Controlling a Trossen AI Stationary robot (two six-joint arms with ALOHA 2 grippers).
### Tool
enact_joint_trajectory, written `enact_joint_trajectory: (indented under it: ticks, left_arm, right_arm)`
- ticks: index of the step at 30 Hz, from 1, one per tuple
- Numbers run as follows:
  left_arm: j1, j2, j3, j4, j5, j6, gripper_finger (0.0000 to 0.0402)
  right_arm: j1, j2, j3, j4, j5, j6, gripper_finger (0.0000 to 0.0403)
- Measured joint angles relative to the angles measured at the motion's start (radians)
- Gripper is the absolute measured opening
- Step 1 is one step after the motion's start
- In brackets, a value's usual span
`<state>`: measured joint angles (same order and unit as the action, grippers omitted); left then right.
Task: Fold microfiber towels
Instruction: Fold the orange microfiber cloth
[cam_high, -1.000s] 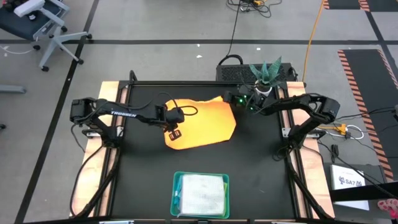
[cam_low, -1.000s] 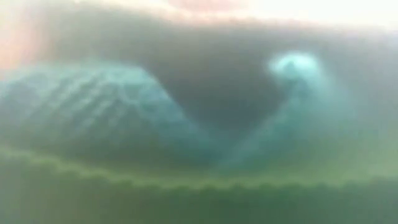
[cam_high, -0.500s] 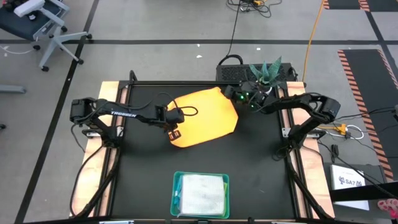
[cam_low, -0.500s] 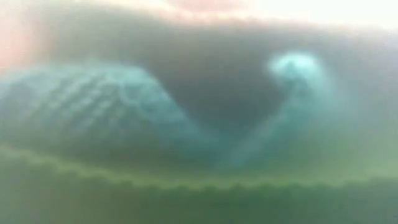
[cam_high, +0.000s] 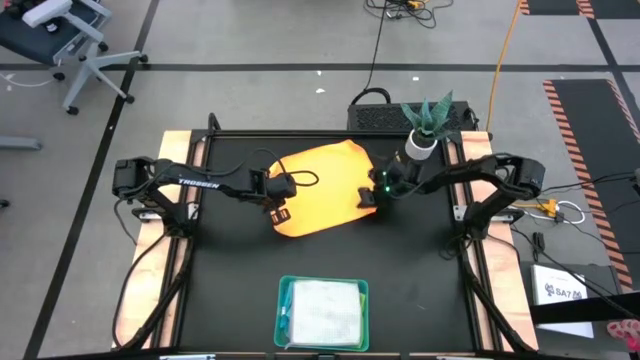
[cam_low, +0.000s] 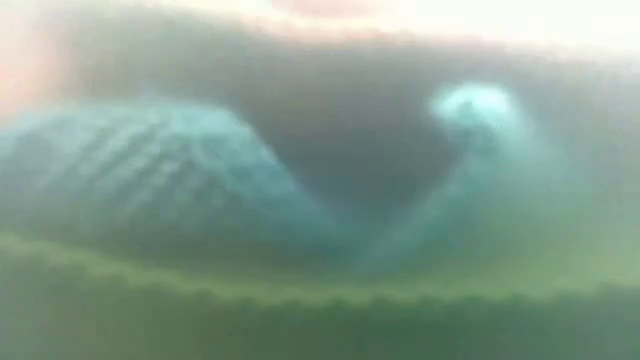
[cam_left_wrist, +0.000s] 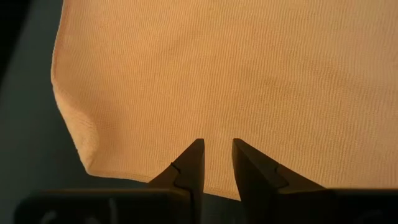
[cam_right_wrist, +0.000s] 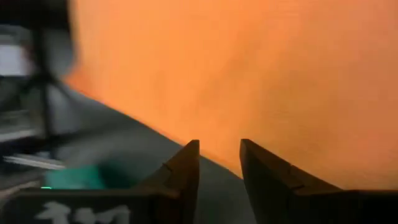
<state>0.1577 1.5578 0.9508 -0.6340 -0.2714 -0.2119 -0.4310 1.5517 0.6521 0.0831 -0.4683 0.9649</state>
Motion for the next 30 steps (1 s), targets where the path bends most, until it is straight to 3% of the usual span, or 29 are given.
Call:
enact_joint_trajectory:
  ticks: [5,15,26,30]
  left_arm:
    - [0.0,0.0,0.0,0.033,0.0,0.0,0.0086]
    - [0.0,0.0,0.0,0.077,0.001,-0.006,0.0086]
    - [0.0,0.0,0.0,0.077,0.008,-0.034,0.0086]
    - [-0.012,0.0,0.0,0.05,0.119,-0.015,0.0086]
  right_arm:
    - [0.032,0.0,0.0,-0.08,0.105,-0.025,0.0088]
    - [0.163,0.0,0.0,-0.077,0.131,0.05,0.0079]
    - [0.308,0.0,0.0,0.078,0.211,0.147,0.0079]
    - [0.309,0.0,0.0,0.147,0.198,0.141,0.0079]
